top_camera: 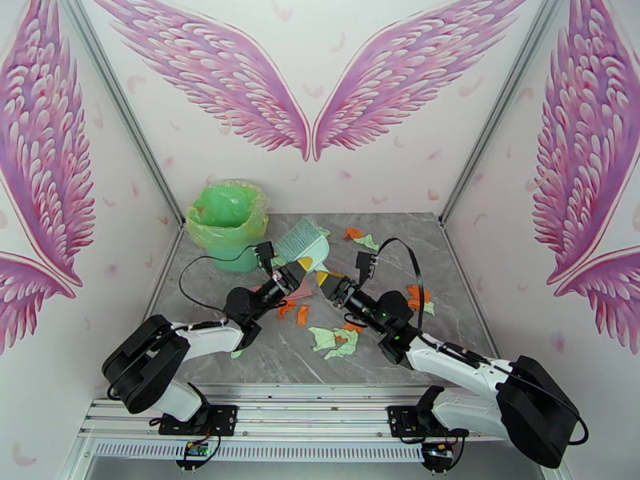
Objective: Sweep away the paper scraps from the table
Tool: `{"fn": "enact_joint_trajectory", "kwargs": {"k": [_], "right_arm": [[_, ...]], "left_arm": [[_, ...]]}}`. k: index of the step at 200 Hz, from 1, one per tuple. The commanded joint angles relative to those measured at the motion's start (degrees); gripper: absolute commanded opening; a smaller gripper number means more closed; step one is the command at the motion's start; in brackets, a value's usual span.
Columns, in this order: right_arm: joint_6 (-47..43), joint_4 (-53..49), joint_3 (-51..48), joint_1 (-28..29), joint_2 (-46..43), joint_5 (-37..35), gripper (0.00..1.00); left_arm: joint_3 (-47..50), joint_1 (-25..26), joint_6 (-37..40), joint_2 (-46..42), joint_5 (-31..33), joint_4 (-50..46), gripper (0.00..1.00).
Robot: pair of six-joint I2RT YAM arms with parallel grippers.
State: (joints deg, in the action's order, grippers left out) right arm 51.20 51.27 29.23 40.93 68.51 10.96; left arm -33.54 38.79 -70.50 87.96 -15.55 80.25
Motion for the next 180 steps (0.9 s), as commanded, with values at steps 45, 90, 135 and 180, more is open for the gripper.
{"fn": "enact_joint_trajectory", "kwargs": {"k": [45,90,135,180], "right_arm": [[-1.49,4.68,0.93,0.29,-1.27,0.65,0.26],[-2.30,5.74,-0.13,0.29,-2.53,-0.18,0.31],[-2.59,6.19,-1.06,0.29,-4.09,-1.25,0.28],[-2.51,5.56,-1.09,0.30,-4.51,-1.34,0.17]], "left_arm": [[-0.08,1.01,3.00,0.78,1.30,-0.25,0.00],[0.76,1.56,3.51,0.83,2.07,-0.27,0.00],[0.57,1.83,3.56,0.78,2.37,-0.27,0.00],[0.92,1.98,3.79,0.63,2.67,-0.20,0.00]]}}
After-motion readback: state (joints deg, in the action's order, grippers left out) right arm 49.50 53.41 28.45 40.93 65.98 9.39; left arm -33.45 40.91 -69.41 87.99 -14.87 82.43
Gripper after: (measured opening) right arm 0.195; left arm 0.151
